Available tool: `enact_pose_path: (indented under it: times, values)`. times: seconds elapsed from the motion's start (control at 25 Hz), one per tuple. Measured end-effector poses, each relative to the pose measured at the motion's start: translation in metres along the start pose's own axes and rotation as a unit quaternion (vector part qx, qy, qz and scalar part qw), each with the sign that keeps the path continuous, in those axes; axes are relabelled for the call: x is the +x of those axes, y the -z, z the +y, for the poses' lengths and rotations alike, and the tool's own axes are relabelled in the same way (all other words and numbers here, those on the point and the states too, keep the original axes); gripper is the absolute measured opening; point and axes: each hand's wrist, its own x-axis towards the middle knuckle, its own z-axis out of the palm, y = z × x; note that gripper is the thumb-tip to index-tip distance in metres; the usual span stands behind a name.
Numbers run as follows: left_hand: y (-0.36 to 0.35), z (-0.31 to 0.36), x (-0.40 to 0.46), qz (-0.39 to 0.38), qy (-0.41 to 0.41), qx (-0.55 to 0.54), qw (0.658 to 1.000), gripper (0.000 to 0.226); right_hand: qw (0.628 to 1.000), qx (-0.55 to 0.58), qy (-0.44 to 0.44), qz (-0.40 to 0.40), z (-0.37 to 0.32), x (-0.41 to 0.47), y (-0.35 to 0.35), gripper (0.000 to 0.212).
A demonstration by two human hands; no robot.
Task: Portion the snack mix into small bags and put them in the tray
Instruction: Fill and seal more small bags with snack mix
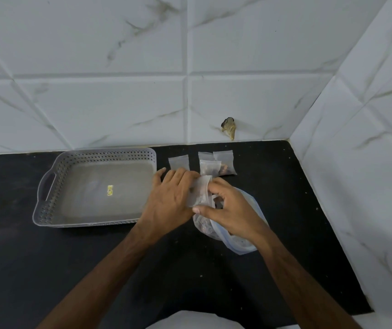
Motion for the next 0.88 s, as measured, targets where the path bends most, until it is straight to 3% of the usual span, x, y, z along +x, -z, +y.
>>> enact_pose_path:
  times: [0.28, 0.44, 0.52, 0.64, 0.68, 0.76, 0.84, 0.88]
  values:
    - [-0.009, 0.005, -0.008, -0.011, 0.012, -0.065, 0.998, 0.060, 0.996, -0.059, 0.040, 0.050, 0.005, -0.001, 0.003, 0.022]
    - [-0.013, 0.009, -0.012, -0.031, 0.019, -0.113, 0.993, 0.049, 0.999, -0.038, 0.033, 0.012, 0.001, -0.004, 0.005, 0.021]
    - [-0.016, 0.004, -0.017, -0.067, 0.035, -0.171, 0.982, 0.045, 1.000, 0.011, 0.010, -0.006, -0.002, -0.009, 0.022, 0.016]
    - [-0.021, -0.003, -0.025, -0.171, 0.020, -0.256, 0.951, 0.048, 0.993, 0.035, -0.077, 0.085, 0.010, -0.024, 0.052, 0.010]
    - [-0.022, -0.003, -0.025, -0.200, -0.004, -0.262, 0.944, 0.052, 0.989, -0.013, -0.106, 0.102, 0.019, -0.027, 0.058, 0.009]
    - [-0.023, 0.000, -0.021, -0.249, -0.044, -0.257, 0.933, 0.060, 0.965, -0.206, -0.162, 0.025, 0.044, -0.026, 0.056, 0.006]
    - [-0.028, 0.007, -0.011, -0.281, -0.078, -0.226, 0.929, 0.062, 0.886, -0.396, -0.220, -0.100, 0.066, -0.022, 0.041, 0.021]
    - [-0.032, 0.011, -0.006, -0.293, -0.096, -0.197, 0.931, 0.060, 0.853, -0.456, -0.221, -0.124, 0.075, -0.021, 0.035, 0.026]
